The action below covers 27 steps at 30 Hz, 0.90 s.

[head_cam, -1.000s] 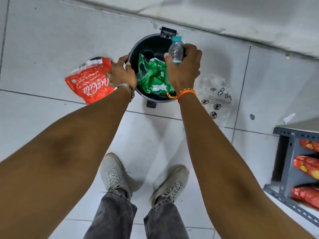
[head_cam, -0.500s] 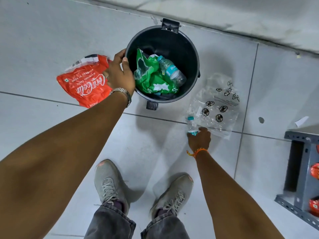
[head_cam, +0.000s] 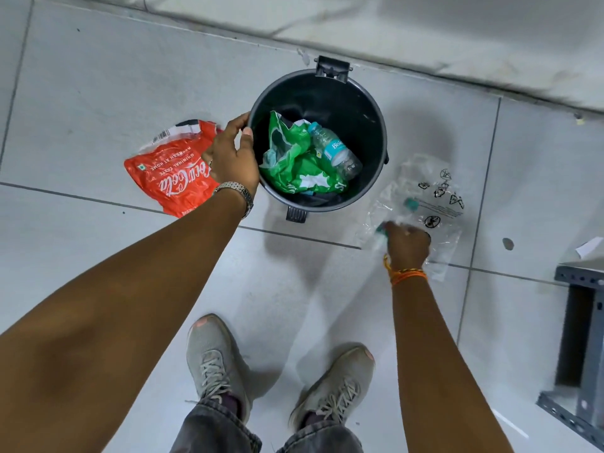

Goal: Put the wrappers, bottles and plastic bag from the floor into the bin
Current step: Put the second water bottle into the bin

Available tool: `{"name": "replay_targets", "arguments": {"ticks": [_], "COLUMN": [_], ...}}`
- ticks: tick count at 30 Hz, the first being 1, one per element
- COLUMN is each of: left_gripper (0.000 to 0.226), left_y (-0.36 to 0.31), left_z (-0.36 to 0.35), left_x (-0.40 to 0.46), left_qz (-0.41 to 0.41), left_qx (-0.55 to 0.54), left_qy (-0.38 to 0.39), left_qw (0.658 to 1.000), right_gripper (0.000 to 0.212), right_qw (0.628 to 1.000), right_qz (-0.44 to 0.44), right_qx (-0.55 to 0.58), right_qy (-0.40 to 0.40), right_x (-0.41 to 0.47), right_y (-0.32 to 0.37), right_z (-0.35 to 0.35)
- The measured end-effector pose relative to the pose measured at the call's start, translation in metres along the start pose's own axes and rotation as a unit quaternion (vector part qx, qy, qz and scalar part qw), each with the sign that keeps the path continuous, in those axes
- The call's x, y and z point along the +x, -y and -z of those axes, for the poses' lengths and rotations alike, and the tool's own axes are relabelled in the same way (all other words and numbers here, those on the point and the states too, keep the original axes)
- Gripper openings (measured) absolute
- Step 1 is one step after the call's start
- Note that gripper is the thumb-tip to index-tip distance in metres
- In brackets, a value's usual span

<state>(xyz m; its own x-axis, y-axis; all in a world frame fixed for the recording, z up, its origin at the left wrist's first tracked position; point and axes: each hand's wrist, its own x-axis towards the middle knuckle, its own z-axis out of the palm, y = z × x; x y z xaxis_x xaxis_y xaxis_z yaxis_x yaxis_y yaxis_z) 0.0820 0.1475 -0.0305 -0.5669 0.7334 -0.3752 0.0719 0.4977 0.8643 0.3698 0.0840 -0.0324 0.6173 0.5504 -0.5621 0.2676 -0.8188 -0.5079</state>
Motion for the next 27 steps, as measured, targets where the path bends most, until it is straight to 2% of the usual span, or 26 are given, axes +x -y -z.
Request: {"name": "replay_targets", "arguments": {"ticks": [2, 4, 7, 9, 11, 12, 15, 17, 19, 21, 24, 27], "left_gripper": [0.036, 0.036, 0.035, 0.035, 0.034, 0.034, 0.033, 0.033, 0.032, 0.032, 0.032, 0.031], "left_y": [-0.005, -0.011, -0.016, -0.018, -0.02, -0.021, -0.018, -0.015, -0.015, -0.015, -0.005, 0.005], "left_z": [0.0, -0.003, -0.007, -0.006, -0.007, -0.007, -0.008, -0.01, -0.011, -0.013, -0.017, -0.021], "left_x": [-0.005, -0.01, -0.016, -0.018, -0.02, -0.021, -0.022, -0.021, -0.016, -0.013, -0.008, -0.002], "left_qz": [0.001, 0.009, 0.025, 0.03, 0.034, 0.034, 0.032, 0.03, 0.026, 0.021, 0.0, -0.024], "left_qx": [0.004, 0.012, 0.023, 0.014, 0.001, -0.007, -0.042, -0.06, -0.073, -0.087, -0.113, -0.139], "left_qy": [-0.006, -0.016, -0.039, -0.049, -0.055, -0.054, -0.056, -0.056, -0.058, -0.063, -0.06, -0.047], "left_qw": [1.0, 1.0, 0.999, 0.998, 0.998, 0.998, 0.997, 0.996, 0.995, 0.994, 0.992, 0.989], "right_gripper": [0.046, 0.046, 0.045, 0.049, 0.055, 0.053, 0.031, 0.03, 0.044, 0.07, 0.128, 0.157], "right_qw": [0.977, 0.948, 0.935, 0.935, 0.945, 0.952, 0.971, 0.977, 0.981, 0.981, 0.957, 0.9], "right_qz": [0.049, 0.144, 0.282, 0.326, 0.31, 0.295, 0.213, 0.134, 0.093, 0.09, 0.147, 0.154], "right_qx": [0.208, 0.281, 0.214, 0.126, 0.04, 0.029, 0.092, 0.108, 0.037, -0.085, -0.249, -0.395], "right_qy": [-0.021, -0.03, -0.005, 0.057, 0.095, 0.077, -0.055, -0.124, -0.163, -0.152, -0.02, 0.102], "right_x": [-0.02, -0.045, -0.082, -0.1, -0.101, -0.093, -0.047, -0.008, 0.029, 0.059, 0.094, 0.12], "right_y": [0.054, 0.105, 0.151, 0.161, 0.156, 0.15, 0.121, 0.092, 0.061, 0.034, 0.012, 0.009], "right_z": [0.021, 0.032, 0.019, 0.003, -0.008, -0.01, 0.004, 0.016, 0.022, 0.022, 0.016, 0.003]}}
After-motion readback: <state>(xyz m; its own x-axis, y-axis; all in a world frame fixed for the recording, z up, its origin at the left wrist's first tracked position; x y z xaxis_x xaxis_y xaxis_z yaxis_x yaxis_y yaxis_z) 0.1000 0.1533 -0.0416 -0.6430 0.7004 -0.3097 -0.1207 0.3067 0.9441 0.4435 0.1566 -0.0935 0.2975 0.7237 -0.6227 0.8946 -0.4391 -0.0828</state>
